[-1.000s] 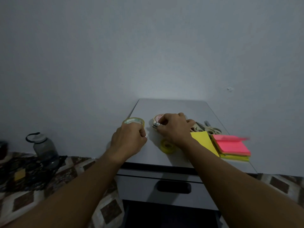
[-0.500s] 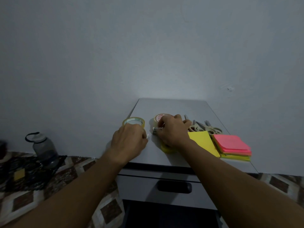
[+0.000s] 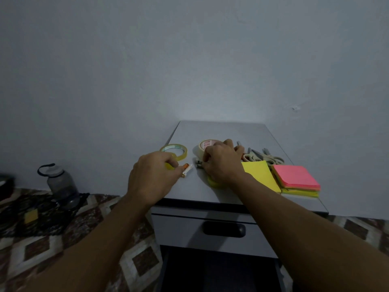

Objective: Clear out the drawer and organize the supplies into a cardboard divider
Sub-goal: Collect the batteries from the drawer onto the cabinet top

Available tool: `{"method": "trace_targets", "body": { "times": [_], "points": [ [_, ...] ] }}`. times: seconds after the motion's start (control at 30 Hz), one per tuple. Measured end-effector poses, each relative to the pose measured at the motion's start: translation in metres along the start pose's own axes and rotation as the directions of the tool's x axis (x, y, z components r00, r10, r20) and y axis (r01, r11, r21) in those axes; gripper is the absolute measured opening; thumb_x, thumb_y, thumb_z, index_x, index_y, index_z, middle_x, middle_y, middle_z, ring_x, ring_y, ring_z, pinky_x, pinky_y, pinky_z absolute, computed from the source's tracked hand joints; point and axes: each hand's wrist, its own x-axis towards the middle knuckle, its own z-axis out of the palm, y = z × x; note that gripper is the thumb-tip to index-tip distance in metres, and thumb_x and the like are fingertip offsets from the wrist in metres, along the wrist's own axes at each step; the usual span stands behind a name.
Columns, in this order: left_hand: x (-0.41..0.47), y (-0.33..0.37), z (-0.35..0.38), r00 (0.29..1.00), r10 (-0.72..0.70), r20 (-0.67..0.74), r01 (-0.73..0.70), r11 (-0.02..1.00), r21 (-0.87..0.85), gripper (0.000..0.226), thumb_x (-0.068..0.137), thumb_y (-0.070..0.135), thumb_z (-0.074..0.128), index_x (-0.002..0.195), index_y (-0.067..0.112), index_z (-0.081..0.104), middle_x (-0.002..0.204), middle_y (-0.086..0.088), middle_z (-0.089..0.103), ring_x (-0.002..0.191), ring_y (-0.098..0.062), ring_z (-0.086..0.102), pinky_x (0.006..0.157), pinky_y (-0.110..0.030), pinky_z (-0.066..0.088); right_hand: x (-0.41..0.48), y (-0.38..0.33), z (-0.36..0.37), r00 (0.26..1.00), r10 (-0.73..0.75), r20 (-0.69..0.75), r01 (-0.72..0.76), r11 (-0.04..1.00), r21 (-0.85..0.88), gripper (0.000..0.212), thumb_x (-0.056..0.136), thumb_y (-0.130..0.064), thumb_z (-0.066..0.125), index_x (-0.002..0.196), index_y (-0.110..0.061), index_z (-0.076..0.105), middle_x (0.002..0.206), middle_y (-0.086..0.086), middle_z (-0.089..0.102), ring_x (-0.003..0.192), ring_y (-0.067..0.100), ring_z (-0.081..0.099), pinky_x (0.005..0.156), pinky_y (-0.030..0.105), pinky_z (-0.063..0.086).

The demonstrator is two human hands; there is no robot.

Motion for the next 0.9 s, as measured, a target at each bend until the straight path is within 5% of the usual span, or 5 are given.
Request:
{"method": "trace_targets", "body": {
  "times": [0.33, 0.43, 0.57, 0.73, 0.9],
  "points": [
    [-0.029, -0.01, -0.021, 0.998, -0.06, -0.014, 0.054, 0.967, -0.248, 0.009, 0.086, 0.027, 0.069, 0.078, 0.025, 0.072, 0.085, 0.013, 0.07, 0.077, -0.01, 0.065, 0.068, -0.025, 0.049, -0.011, -0.001, -0.033, 0.985, 0.157, -0.066, -0.134, 0.954, 0.268, 0.015, 0.087, -0.032, 0.058, 0.096, -0.026, 0.069, 0.103, -0.005, 0.067, 0.112, 0.025, 0.048, 0.085, 0.04, 0.024],
    [-0.048, -0.012, -0.028, 0.997, -0.05, 0.064, 0.071, 0.919, -0.387, 0.009, 0.089, 0.021, 0.069, 0.081, 0.022, 0.072, 0.078, 0.002, 0.071, 0.055, -0.014, 0.063, 0.059, -0.034, 0.055, -0.034, 0.003, -0.056, 0.976, 0.207, -0.074, -0.15, 0.873, 0.464, 0.012, 0.085, -0.027, 0.06, 0.091, -0.026, 0.07, 0.092, -0.013, 0.068, 0.102, 0.019, 0.059, 0.087, 0.037, 0.042],
    [-0.084, -0.021, -0.031, 0.976, 0.01, 0.22, 0.092, 0.889, -0.448, 0.011, 0.092, 0.013, 0.065, 0.083, 0.015, 0.071, 0.069, -0.008, 0.071, 0.046, -0.014, 0.057, 0.05, -0.029, 0.052, -0.084, 0.016, -0.076, 0.969, 0.245, -0.03, -0.176, 0.771, 0.612, 0.011, 0.086, -0.018, 0.062, 0.089, -0.019, 0.073, 0.085, -0.005, 0.071, 0.082, 0.014, 0.065, 0.075, 0.016, 0.05],
    [-0.142, -0.037, -0.007, 0.872, -0.082, 0.483, 0.248, 0.924, -0.291, 0.012, 0.093, 0.019, 0.066, 0.082, 0.016, 0.07, 0.07, 0.002, 0.073, 0.055, -0.015, 0.065, 0.054, -0.027, 0.054, -0.163, 0.034, -0.072, 0.953, 0.273, 0.13, -0.275, 0.601, 0.75, 0.01, 0.088, -0.009, 0.065, 0.083, -0.013, 0.072, 0.077, 0.003, 0.071, 0.065, 0.006, 0.06, 0.059, 0.017, 0.047],
    [-0.196, -0.06, 0.047, 0.712, -0.069, 0.699, 0.221, 0.967, -0.13, 0.018, 0.092, 0.033, 0.068, 0.108, 0.026, 0.066, 0.097, 0.009, 0.069, 0.079, -0.004, 0.064, 0.064, -0.014, 0.046, -0.242, 0.047, -0.017, 0.86, 0.264, 0.437, -0.5, 0.607, 0.618, 0.006, 0.087, -0.008, 0.067, 0.085, -0.013, 0.07, 0.079, 0.007, 0.071, 0.07, 0.012, 0.061, 0.068, 0.026, 0.049]
  ]
}}
